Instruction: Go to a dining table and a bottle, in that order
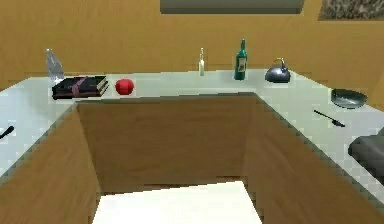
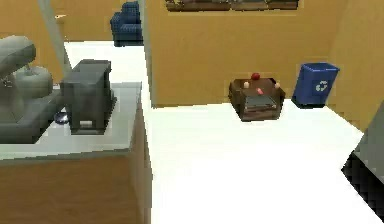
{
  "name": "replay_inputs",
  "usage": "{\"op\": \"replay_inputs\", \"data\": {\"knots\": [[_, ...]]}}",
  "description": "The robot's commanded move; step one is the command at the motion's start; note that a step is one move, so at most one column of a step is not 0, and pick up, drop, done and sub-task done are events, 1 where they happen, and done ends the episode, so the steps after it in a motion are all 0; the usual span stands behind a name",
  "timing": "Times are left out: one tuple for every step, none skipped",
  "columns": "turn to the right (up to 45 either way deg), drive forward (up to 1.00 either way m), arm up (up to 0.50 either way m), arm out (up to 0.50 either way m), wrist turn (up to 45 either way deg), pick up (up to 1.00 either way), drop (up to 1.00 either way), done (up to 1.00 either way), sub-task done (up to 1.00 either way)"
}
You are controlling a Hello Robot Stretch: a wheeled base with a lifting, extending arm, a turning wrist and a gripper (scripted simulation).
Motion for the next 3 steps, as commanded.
{"op": "replay_inputs", "data": {"knots": [[0.0,0.75,0.00,0.00,0.0,0.00,0.00,0.00,0.00],[21.0,0.00,0.00,0.00,0.0,0.00,0.00,0.00,0.00],[0.0,0.00,0.00,0.00,0.0,0.00,0.00,1.00,0.00]]}}
